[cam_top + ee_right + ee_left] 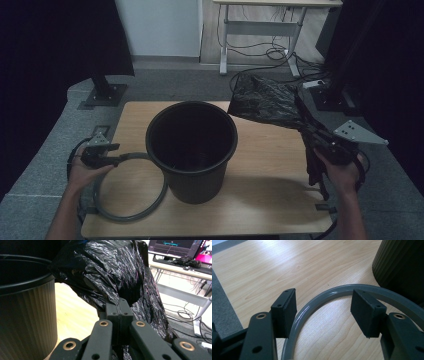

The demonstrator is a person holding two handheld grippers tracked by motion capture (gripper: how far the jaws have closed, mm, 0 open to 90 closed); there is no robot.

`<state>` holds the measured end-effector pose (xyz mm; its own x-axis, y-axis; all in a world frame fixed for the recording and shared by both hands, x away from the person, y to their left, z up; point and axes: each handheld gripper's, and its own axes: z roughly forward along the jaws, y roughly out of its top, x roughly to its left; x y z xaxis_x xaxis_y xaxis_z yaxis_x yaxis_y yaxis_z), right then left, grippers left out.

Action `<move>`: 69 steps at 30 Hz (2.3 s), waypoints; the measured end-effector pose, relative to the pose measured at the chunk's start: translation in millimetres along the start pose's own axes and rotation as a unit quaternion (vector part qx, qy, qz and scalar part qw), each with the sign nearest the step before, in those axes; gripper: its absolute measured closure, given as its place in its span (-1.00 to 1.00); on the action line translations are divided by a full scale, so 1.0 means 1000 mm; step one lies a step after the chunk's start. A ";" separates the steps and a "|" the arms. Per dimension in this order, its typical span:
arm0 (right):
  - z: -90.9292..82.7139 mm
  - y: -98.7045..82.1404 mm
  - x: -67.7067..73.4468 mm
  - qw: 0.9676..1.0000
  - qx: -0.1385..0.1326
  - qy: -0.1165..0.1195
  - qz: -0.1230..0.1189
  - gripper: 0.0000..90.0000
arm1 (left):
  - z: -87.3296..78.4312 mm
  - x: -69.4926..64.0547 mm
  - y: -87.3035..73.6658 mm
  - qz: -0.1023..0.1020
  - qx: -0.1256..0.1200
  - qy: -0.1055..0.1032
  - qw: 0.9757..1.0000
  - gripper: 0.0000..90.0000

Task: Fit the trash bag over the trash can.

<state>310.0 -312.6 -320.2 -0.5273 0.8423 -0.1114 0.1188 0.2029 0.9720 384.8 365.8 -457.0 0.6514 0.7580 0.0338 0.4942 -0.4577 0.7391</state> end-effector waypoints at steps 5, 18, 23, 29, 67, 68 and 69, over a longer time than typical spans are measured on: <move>-0.003 0.004 0.002 1.000 -0.007 0.003 -0.005 0.99 | 0.000 0.000 0.001 -0.001 -0.001 0.000 1.000 -0.16; -0.001 0.014 0.018 0.999 -0.013 0.026 -0.021 0.99 | -0.001 0.000 0.002 0.001 0.000 0.001 1.000 -0.16; 0.004 0.017 0.026 0.999 -0.008 0.043 -0.026 0.99 | -0.001 0.000 0.003 0.001 0.000 0.000 1.000 -0.16; 0.015 0.018 0.038 0.997 0.004 0.064 -0.035 0.99 | -0.004 -0.001 0.005 0.003 -0.004 0.001 1.000 -0.16; 0.072 0.014 0.098 0.985 0.037 0.155 -0.060 0.96 | -0.004 -0.006 0.008 0.009 -0.015 -0.007 1.000 -0.16; 0.072 0.013 0.097 0.985 0.036 0.155 -0.060 0.95 | -0.004 -0.006 0.008 0.008 -0.015 -0.007 1.000 -0.16; 0.072 0.013 0.097 0.985 0.035 0.155 -0.060 0.95 | -0.004 -0.006 0.008 0.009 -0.015 -0.007 1.000 -0.16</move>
<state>321.1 -191.8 -333.0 -0.7716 0.6194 -0.1445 0.0929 0.3345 0.9378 382.8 359.0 -448.7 0.6675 0.7436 0.0378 0.4650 -0.4560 0.7589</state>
